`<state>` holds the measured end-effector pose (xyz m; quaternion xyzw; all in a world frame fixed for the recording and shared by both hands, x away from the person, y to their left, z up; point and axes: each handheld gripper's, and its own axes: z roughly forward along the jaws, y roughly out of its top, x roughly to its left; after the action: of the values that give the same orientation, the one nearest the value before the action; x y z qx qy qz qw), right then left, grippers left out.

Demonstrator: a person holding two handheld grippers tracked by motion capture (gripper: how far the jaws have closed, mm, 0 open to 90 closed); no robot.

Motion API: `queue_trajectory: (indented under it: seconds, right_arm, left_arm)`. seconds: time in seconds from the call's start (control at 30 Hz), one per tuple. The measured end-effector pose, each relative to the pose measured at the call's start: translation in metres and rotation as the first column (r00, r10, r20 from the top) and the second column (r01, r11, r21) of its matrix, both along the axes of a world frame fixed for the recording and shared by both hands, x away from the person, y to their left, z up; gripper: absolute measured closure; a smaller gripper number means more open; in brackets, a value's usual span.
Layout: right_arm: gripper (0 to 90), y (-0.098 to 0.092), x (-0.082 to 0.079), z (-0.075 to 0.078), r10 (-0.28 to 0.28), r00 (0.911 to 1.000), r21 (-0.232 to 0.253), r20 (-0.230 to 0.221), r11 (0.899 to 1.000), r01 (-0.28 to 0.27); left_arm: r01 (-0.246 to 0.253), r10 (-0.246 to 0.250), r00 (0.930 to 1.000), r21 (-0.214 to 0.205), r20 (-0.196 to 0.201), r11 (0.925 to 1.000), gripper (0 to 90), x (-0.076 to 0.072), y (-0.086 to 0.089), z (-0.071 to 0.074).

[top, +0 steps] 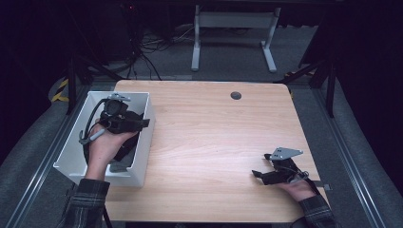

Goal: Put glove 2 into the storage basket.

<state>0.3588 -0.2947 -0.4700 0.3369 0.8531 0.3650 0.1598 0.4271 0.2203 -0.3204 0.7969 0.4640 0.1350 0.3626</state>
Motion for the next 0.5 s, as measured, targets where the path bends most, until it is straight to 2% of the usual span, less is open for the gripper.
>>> queue_trajectory:
  seconds: [0.23,0.5]
  right_arm:
    - [14.5,0.000,0.000,0.000,0.000,1.0000,-0.001,0.000,1.000,0.000]
    - [14.5,0.000,0.000,0.000,-0.001,1.0000,-0.001,0.001,1.000,0.001]
  left_arm:
    - [0.049,-0.049,0.9988,-0.004,0.001,0.9988,18.8,-0.004,-0.014,0.002]
    - [0.121,-0.121,0.9927,-0.010,0.001,0.9927,16.4,-0.010,-0.036,0.003]
